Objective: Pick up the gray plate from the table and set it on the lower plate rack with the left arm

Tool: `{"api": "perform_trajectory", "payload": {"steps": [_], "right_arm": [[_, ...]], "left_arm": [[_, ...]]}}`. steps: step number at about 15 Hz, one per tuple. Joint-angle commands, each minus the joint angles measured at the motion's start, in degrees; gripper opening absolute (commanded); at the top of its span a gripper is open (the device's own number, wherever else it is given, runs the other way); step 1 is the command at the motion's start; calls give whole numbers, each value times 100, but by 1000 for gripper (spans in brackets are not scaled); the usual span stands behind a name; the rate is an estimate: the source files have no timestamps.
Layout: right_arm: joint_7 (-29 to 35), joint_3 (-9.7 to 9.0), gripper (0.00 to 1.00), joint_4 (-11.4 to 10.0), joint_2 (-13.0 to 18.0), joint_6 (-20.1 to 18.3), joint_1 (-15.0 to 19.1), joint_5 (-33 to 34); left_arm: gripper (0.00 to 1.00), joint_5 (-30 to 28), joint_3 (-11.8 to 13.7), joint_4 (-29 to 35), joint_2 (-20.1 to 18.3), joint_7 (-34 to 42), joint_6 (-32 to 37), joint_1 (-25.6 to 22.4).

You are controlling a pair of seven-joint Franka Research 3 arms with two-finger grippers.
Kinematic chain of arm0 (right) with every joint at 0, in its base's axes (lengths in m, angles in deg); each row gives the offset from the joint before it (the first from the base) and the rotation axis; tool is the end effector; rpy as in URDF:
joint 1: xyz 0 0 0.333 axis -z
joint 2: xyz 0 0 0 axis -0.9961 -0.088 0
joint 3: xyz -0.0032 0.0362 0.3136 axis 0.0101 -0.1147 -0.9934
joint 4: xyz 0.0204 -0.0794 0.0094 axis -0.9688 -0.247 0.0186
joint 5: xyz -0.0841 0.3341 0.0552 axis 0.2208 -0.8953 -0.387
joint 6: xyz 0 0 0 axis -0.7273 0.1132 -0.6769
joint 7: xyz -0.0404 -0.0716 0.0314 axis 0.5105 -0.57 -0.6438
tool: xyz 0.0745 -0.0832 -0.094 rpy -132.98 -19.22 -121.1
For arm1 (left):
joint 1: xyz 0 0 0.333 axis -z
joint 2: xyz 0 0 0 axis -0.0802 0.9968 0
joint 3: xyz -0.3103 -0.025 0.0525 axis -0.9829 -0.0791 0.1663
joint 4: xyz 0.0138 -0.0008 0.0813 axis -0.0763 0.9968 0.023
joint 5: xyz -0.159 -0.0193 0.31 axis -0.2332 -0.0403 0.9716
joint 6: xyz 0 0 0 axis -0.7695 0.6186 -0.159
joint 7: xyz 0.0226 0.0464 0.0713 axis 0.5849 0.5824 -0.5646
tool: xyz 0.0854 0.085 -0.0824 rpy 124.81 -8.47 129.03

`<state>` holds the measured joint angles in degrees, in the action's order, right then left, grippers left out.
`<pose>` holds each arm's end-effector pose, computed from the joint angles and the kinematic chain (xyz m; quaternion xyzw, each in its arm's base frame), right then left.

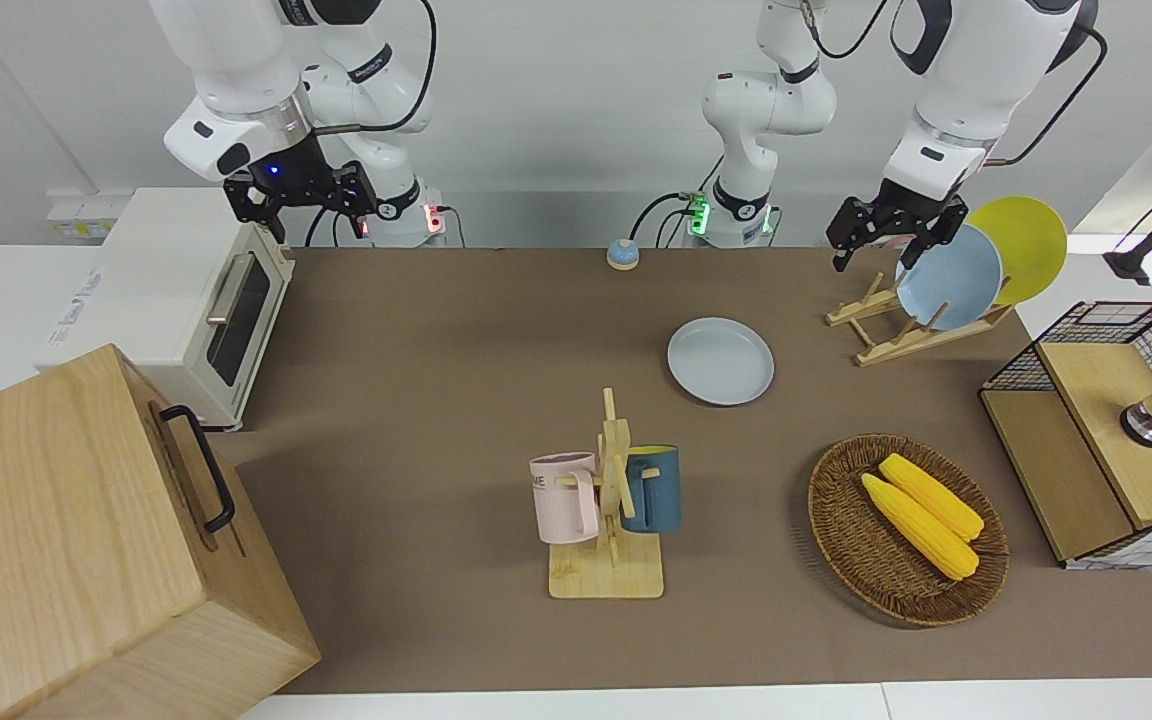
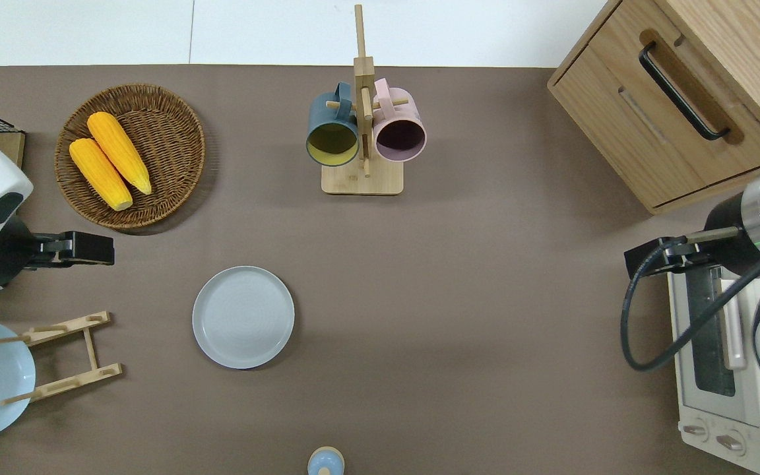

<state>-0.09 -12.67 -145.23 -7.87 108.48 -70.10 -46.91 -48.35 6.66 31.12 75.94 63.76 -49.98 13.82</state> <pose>0.4887 0.0547 0.5997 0.9975 0.0413 -0.0558 0.0132 0.4915 -0.0332 0.5724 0.9999 0.0086 0.0117 0.0093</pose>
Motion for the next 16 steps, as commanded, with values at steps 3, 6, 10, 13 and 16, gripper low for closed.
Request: {"api": "perform_trajectory", "payload": {"steps": [3, 6, 10, 13, 16], "right_arm": [[68, -113, 983, 41, 12, -62, 132, 28], [68, -121, 983, 33, 12, -62, 132, 37], [68, -121, 983, 41, 12, -62, 132, 37], [68, -113, 983, 41, 12, -62, 132, 37], [68, -121, 983, 41, 12, -62, 132, 28]], "left_arm": [[998, 89, -40, 79, 88, -86, -40, 1], [998, 63, -31, 61, 106, -130, -49, -52], [998, 72, -31, 70, 106, -139, -31, -17], [998, 54, -31, 70, 106, -156, -22, -16], [998, 54, -32, 70, 106, -156, 4, 1]]}}
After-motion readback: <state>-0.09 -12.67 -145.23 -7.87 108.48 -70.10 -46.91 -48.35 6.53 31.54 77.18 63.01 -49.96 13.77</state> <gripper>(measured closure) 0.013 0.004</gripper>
